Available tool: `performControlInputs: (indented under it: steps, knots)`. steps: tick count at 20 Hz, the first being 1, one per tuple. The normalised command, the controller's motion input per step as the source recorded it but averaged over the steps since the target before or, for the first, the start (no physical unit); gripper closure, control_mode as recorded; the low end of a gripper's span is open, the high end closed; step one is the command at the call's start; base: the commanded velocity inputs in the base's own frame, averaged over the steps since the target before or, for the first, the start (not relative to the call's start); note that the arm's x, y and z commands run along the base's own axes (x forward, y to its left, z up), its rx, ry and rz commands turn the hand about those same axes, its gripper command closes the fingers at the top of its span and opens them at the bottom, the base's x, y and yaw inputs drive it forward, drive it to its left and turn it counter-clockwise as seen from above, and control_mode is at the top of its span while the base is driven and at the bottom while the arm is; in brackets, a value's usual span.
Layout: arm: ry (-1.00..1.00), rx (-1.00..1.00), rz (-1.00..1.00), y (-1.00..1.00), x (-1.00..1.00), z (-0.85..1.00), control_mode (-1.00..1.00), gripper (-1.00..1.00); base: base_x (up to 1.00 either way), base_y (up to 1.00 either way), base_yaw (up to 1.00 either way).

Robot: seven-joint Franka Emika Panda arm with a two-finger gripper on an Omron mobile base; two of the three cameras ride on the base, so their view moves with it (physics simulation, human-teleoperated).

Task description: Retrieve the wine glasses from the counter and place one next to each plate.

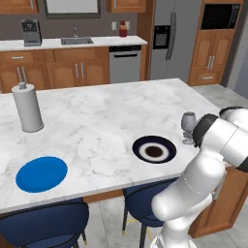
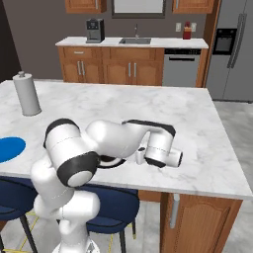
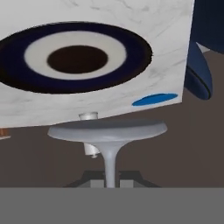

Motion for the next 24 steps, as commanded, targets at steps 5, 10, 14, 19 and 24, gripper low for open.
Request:
performControlInputs:
  steps: [5, 10, 14, 19, 24]
  knots:
    - [0.0, 0.0, 0.0, -0.12, 0.0, -0.24, -1.0, 1.0, 0.0, 0.0, 0.0]
    - [0.02, 0.0, 0.0, -0.25, 0.13, -0.29, -1.0, 1.0, 0.0, 0.0, 0.0]
    - [0.01, 0.0, 0.0, -0.08, 0.35, -0.29, -1.0, 1.0, 0.0, 0.0, 0.0]
    - [0.0, 0.0, 0.0, 0.0, 0.43, -0.19, -1.0, 1.0, 0.0, 0.0, 0.0]
    - [0.0, 0.02, 0.0, -0.01, 0.31, -0.05, -1.0, 1.0, 0.0, 0.0, 0.0]
